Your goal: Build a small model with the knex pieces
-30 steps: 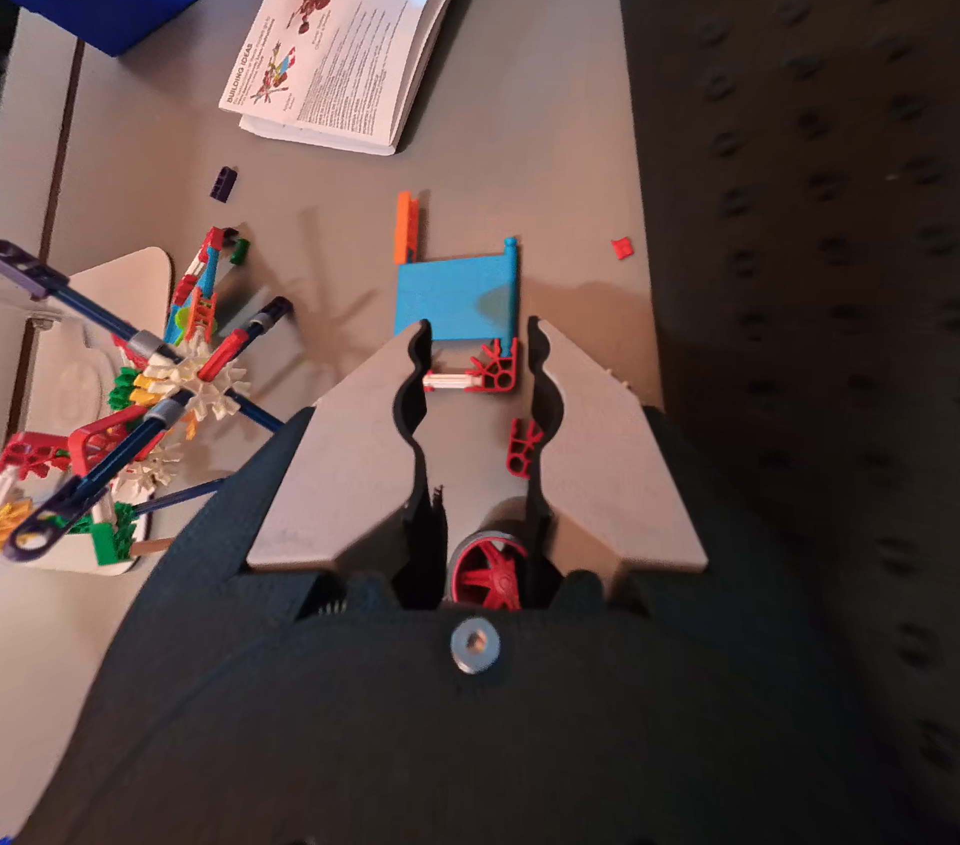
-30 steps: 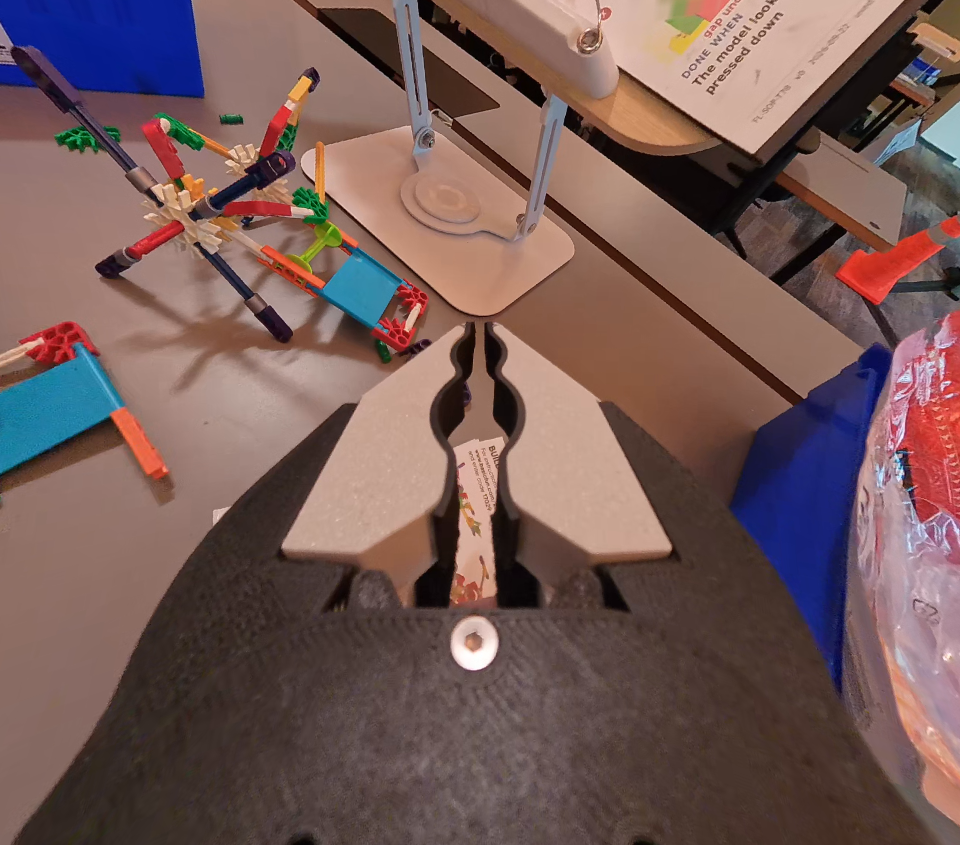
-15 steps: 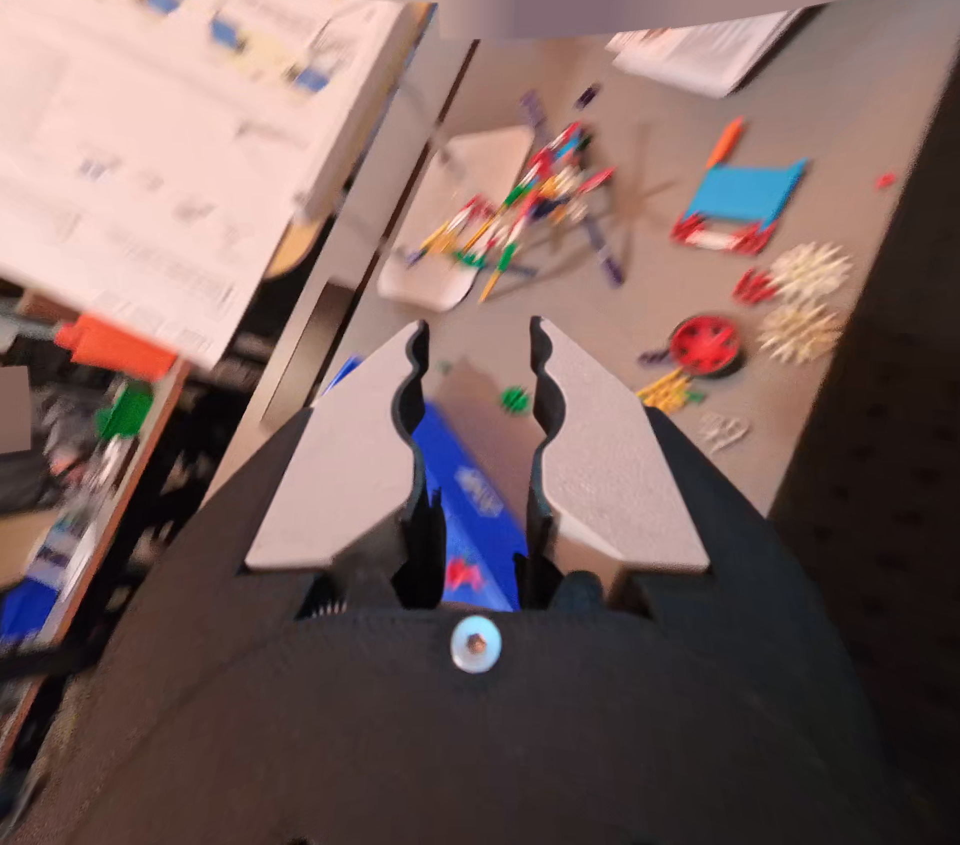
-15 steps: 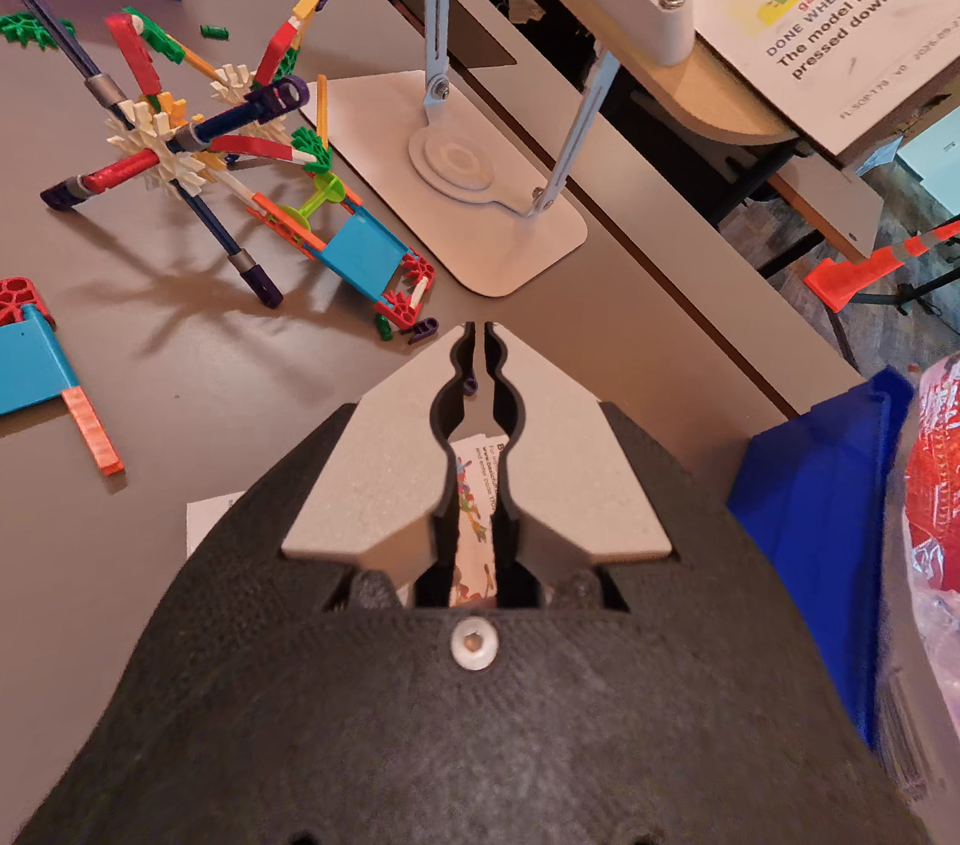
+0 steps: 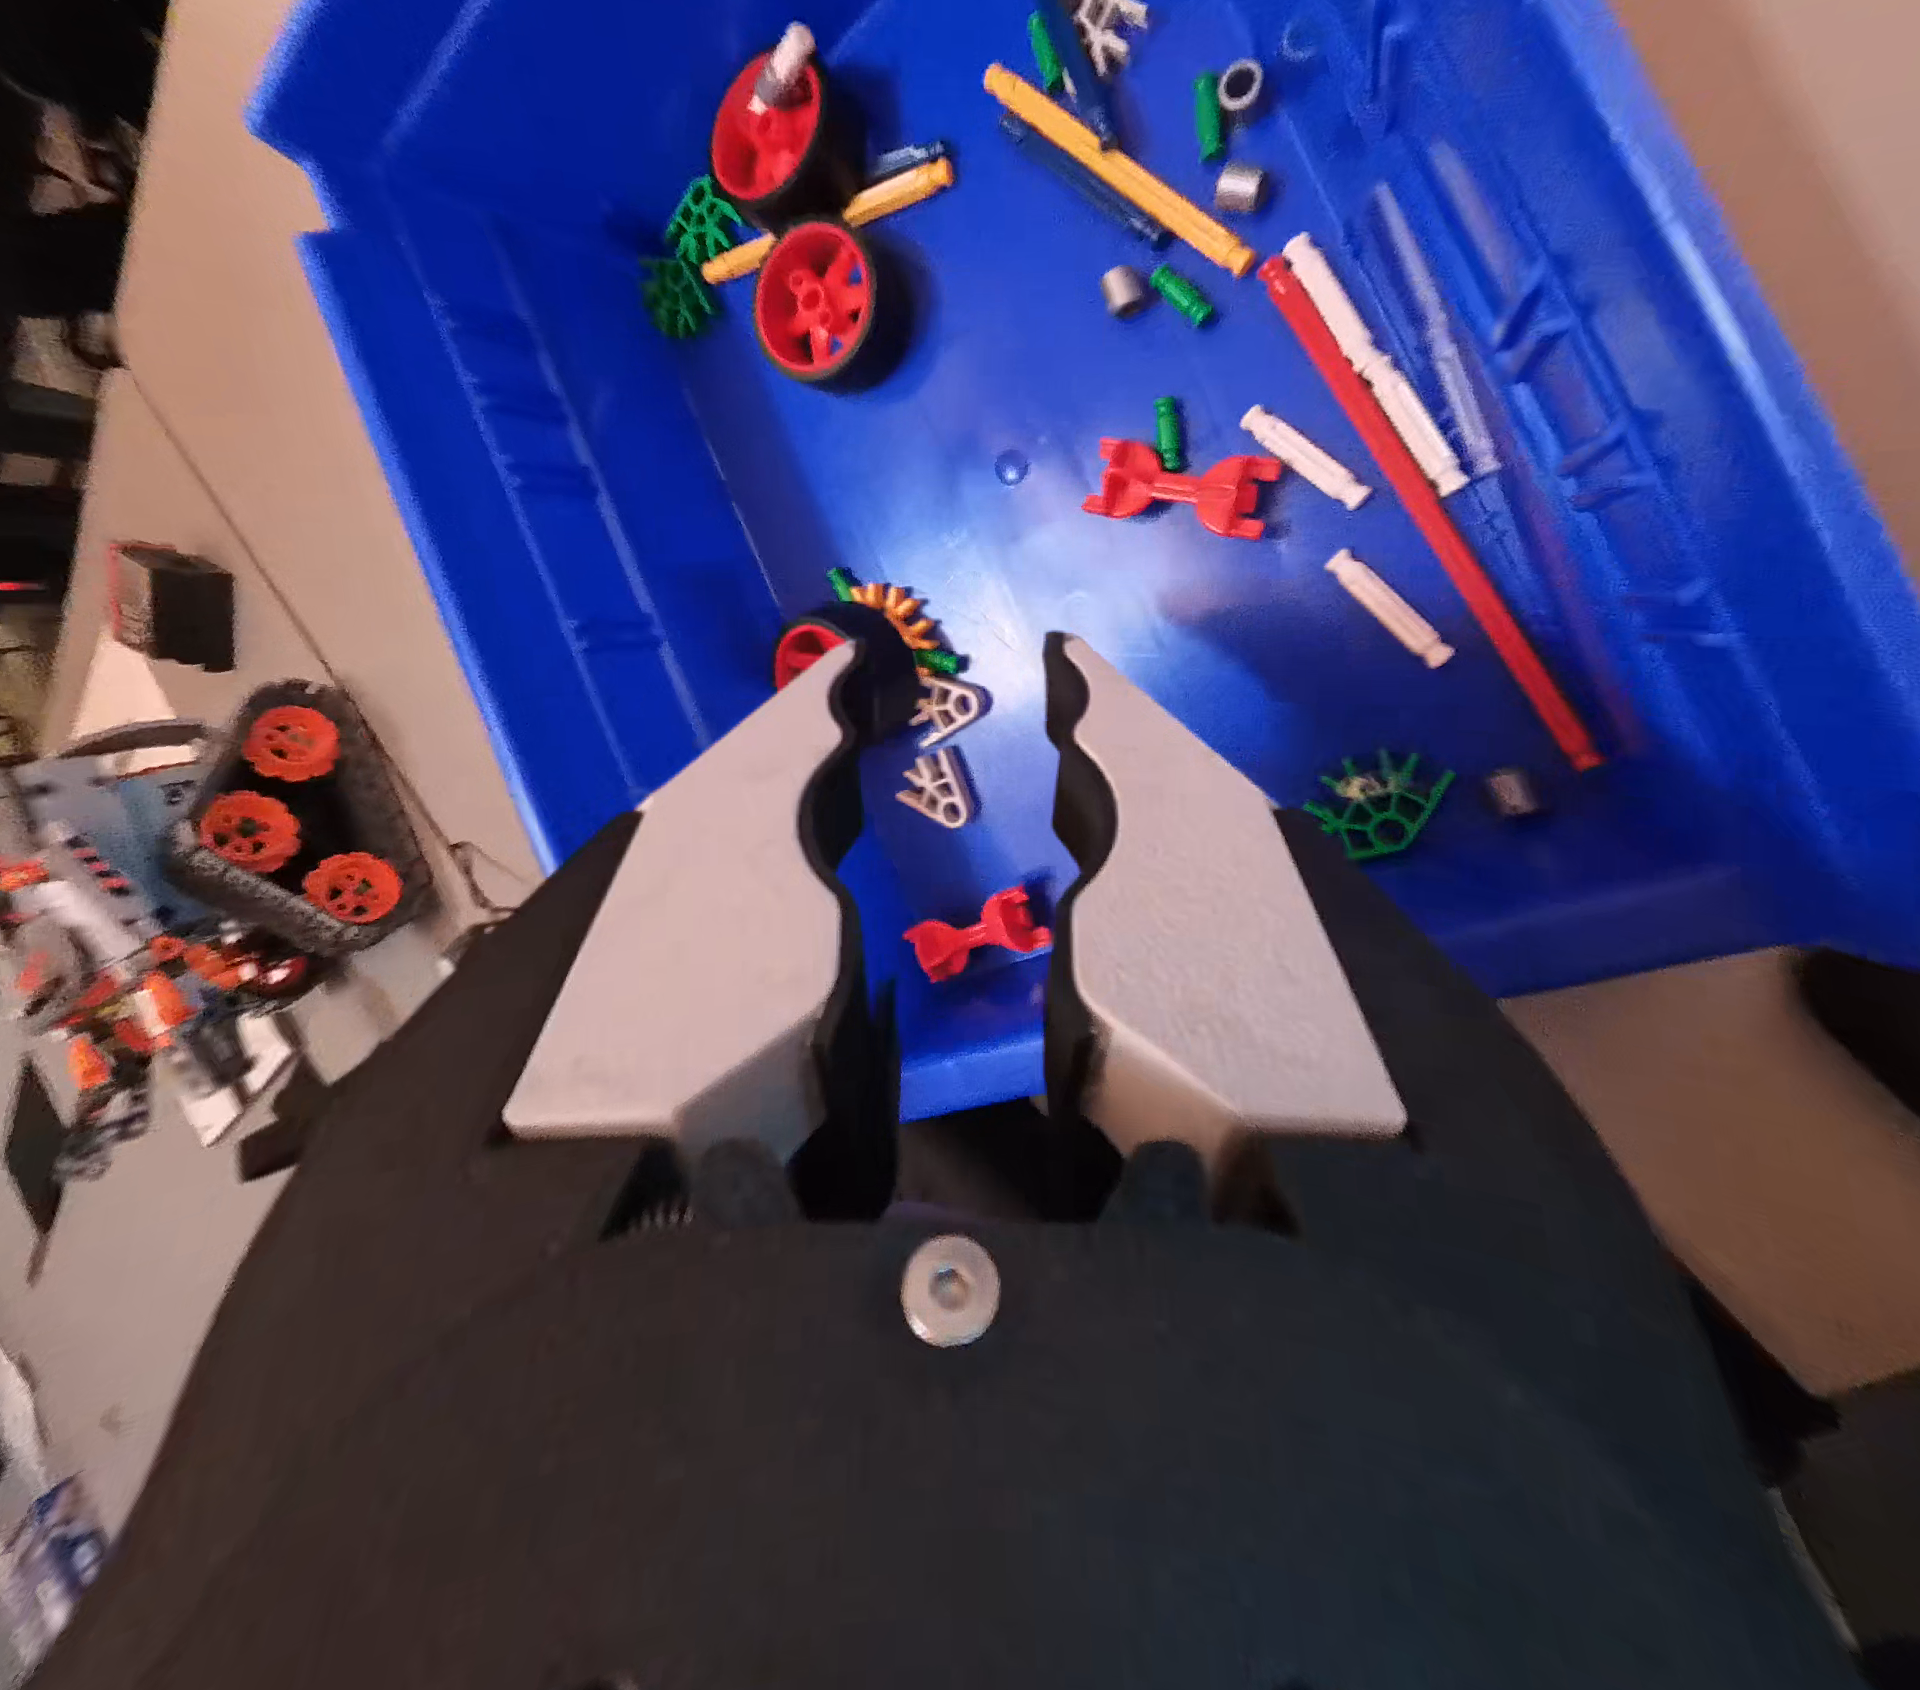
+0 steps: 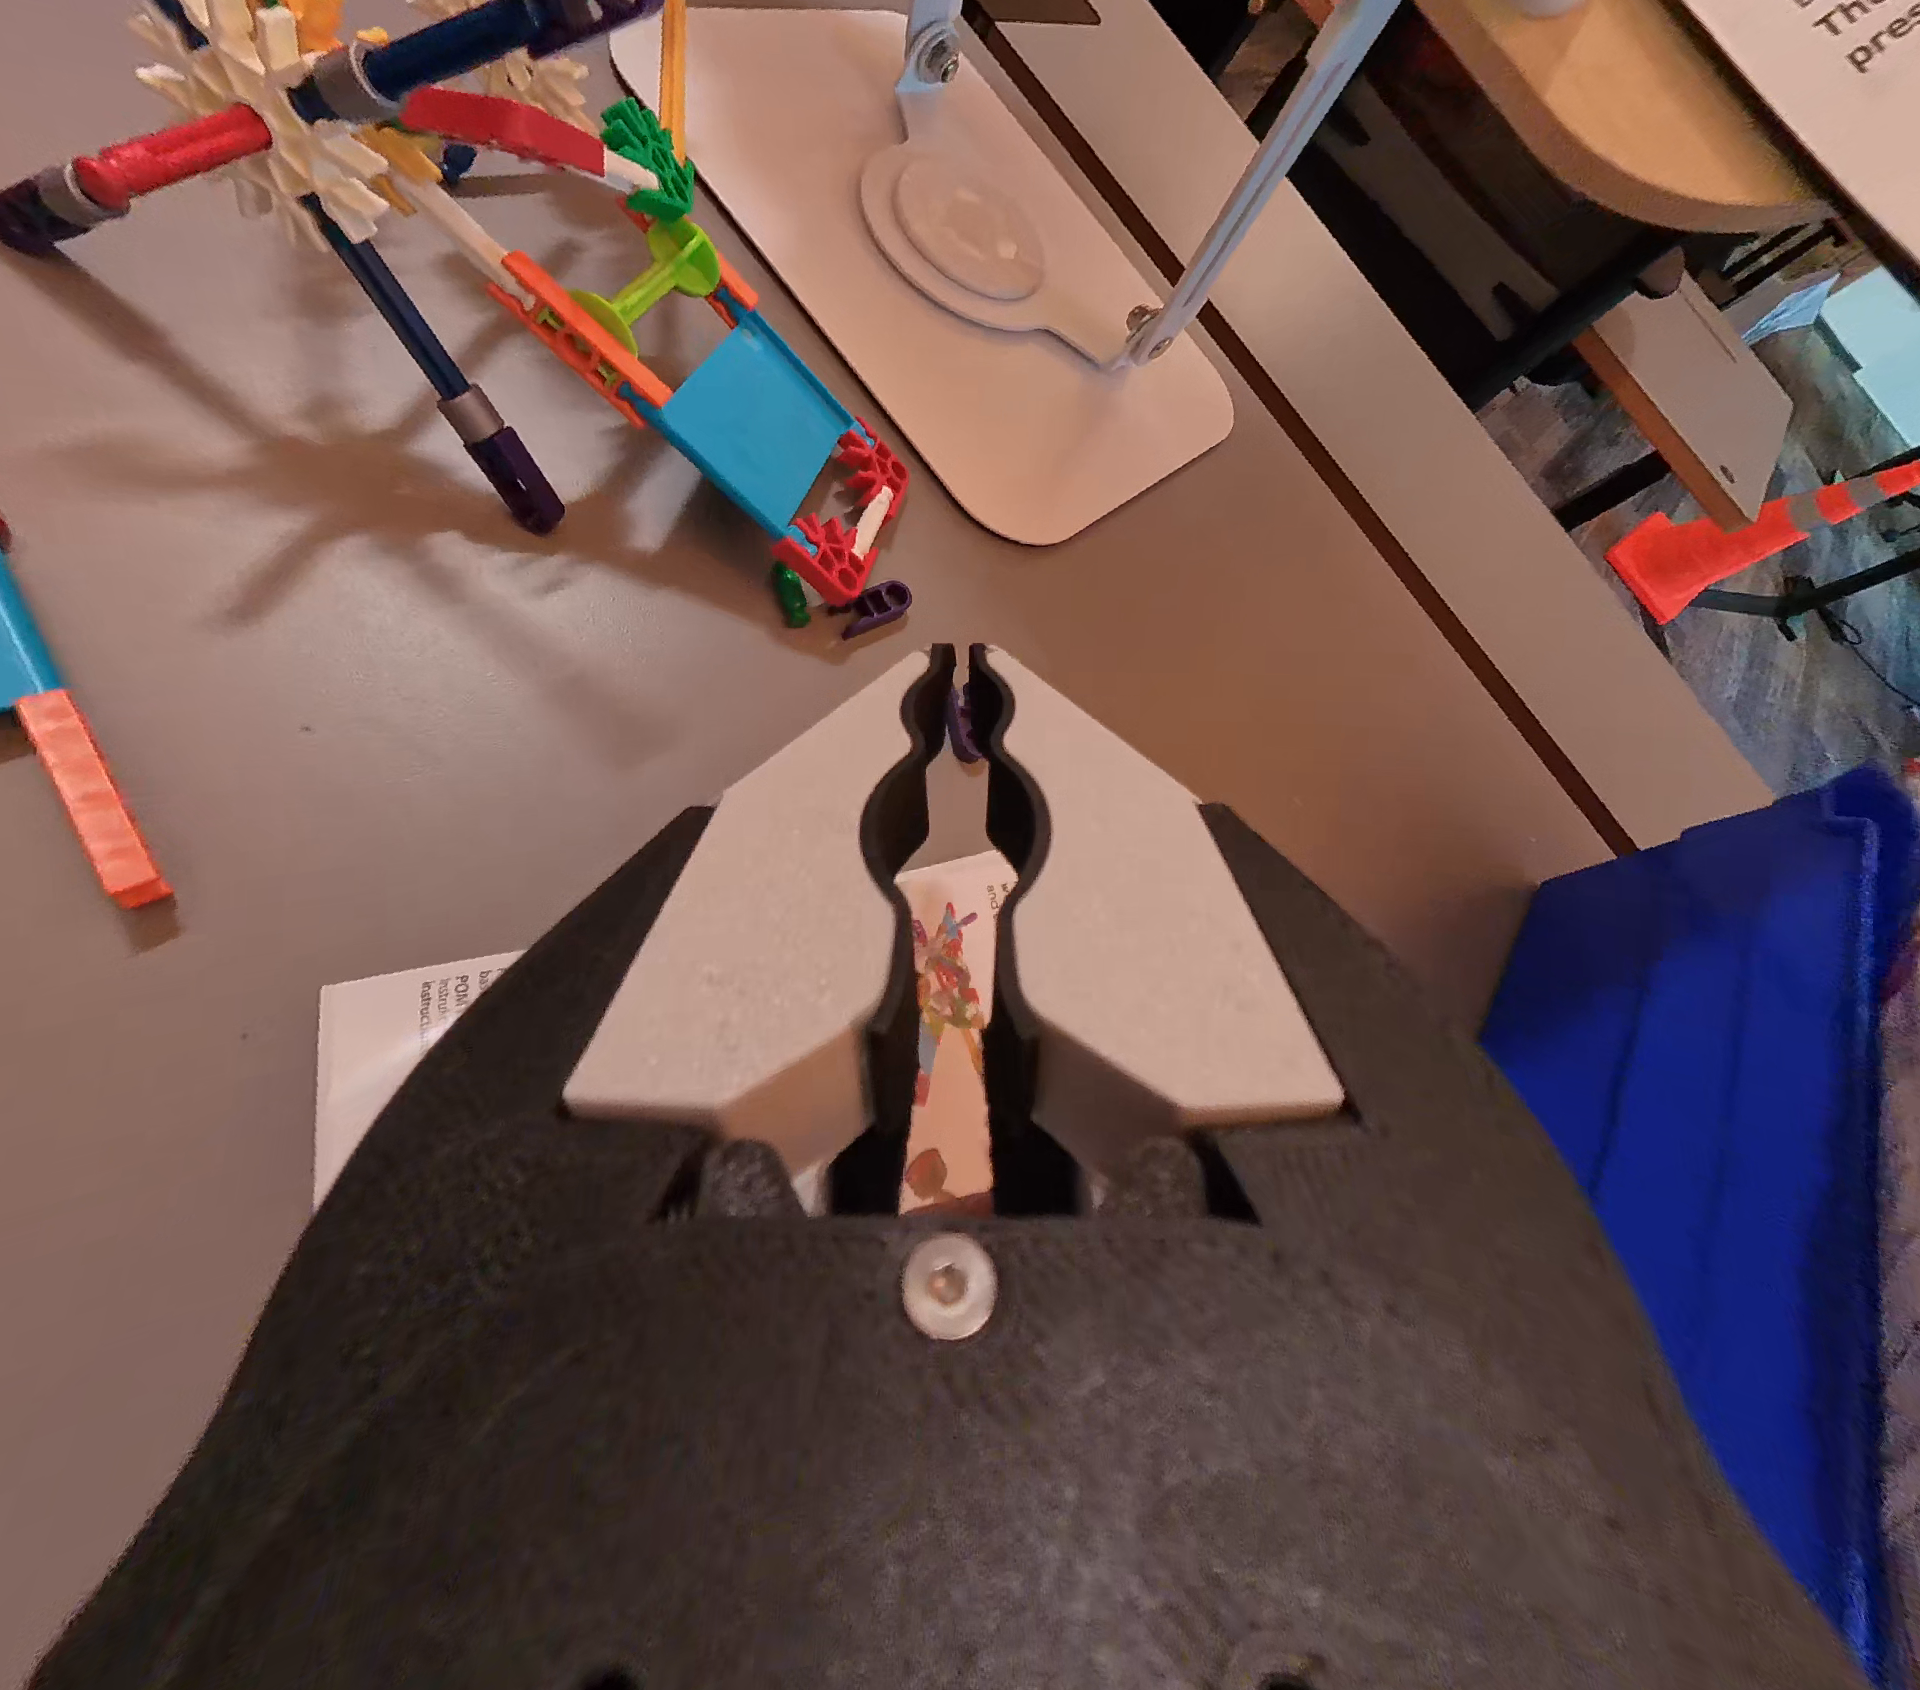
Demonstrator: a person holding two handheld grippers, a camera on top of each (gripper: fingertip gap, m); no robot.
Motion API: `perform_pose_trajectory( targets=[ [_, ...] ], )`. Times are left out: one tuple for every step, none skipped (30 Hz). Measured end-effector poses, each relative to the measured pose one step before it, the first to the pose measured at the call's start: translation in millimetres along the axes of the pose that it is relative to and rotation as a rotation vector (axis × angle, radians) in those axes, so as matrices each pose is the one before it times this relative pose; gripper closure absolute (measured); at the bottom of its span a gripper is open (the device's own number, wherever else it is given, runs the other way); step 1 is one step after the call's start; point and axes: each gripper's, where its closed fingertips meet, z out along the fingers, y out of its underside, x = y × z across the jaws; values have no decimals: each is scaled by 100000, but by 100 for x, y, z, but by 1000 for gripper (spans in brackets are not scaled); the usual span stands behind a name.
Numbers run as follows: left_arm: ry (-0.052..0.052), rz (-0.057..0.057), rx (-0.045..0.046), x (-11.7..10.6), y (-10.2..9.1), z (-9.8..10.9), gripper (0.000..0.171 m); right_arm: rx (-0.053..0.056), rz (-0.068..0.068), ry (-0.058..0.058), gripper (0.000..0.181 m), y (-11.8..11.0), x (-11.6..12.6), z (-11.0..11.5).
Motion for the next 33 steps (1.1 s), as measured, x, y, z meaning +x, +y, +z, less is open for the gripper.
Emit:
perform_pose_trajectory(
  targets=[
    [3293, -271, 868, 469, 41, 233, 137, -548, -478, 194, 180, 189, -13, 153],
    [2825, -642, 2679, 418, -261, 100, 135, -475, -737, 352, 180, 170, 1, 125],
    [2831, -1156, 2979, 427, -318, 87, 130, -372, -741, 380, 180, 147, 13, 111],
    [5194, -448, 3992, 861, -460, 67, 124, -159, -589, 444, 180, 107, 38, 105],
    [5742, 264, 4751, 989, -619, 140, 121, -75, -471, 338, 180, 77, 34, 117],
    [2997, 459, 2718, 524, -418, 386, 123, -278, -415, 219, 181, 122, 16, 141],
    [585, 1103, -1658, 149, 239, 674, 124, -501, -456, 167, 181, 169, 26, 156],
    [-21, 2119, -4132, 31, 637, 807, 122, -317, -669, 308, 181, 149, 25, 145],
    [-774, 1255, -2734, -237, 346, 825, 121, -64, -702, 476, 181, 104, 48, 113],
    [545, -515, -1244, -179, -8, 871, 124, -257, -391, 342, 181, 102, -3, 112],
    [2294, 824, -1631, 233, 62, 851, 126, -624, -165, 64, 181, 151, -52, 156],
    [1356, 2692, -1635, 205, 163, 650, 129, -736, -195, -105, 181, 129, -101, 173],
    [-424, 736, -934, -156, 19, 446, 135, -565, -380, -300, 181, 79, -141, 174],
    [509, -610, -600, -93, 8, 311, 137, -330, -618, -472, 181, 29, -173, 168],
    [1697, 328, 712, 115, -71, 155, 136, -179, -845, -279, 181, 13, -118, 122],
    [2726, -6, 2433, 258, -341, 50, 137, -192, -815, 178, 181, 48, -30, 60],
    [2656, -393, 2169, 271, -363, 112, 137, -68, -496, 387, 181, 69, 30, 12],
    [702, 312, 507, 33, -104, 218, 137, 65, -149, 183, 181, 102, 15, -8],
    [-1235, -269, 20, -282, -45, 161, 136, -42, -67, 181, 181, 137, 34, -17],
    [-1550, -641, -275, -370, 43, 46, 136, -101, -226, 377, 181, 125, 71, -37],
    [-2727, -750, -833, -566, 189, -40, 137, 245, -365, 511, 181, 28, 95, -69],
    [-6770, -677, -1456, -1238, 317, -106, 137, 585, -414, 647, 181, -71, 108, -86],
    [-5395, -2089, -1941, -1123, 432, -98, 137, 398, -462, 910, 181, -54, 137, -80],
    [-3237, -1485, -1071, -746, 374, -88, 136, 150, -593, 1186, 181, -23, 168, -74],
    [-2077, -1140, -265, -501, 263, -109, 132, 192, -698, 1189, 181, -20, 149, -76],
    [-299, -1135, 328, -185, 150, -161, 124, 181, -697, 956, 181, -37, 103, -47],
    [-254, -898, 1742, -63, -149, -301, 122, -110, -739, 837, 181, 5, 65, -15],
    [18, -477, 2375, 44, -325, -456, 119, -42, -1218, 1009, 181, -12, 65, -12],
    [-490, -174, 2304, 9, -359, -531, 116, 305, -1884, 1173, 181, -100, 73, -40],
    [-143, -337, 2530, 71, -359, -532, 116, -2, -1916, 1299, 181, -66, 86, -24],
    [573, -465, 2603, 178, -338, -444, 119, -513, -1468, 1372, 181, 58, 111, 10],
    [2133, 32, 2239, 468, -268, -310, 119, -597, -1219, 1178, 181, 134, 78, 37],
    [4456, 1002, 1976, 940, -211, -248, 121, -436, -1280, 1086, 181, 126, 74, 34]
  ],
)
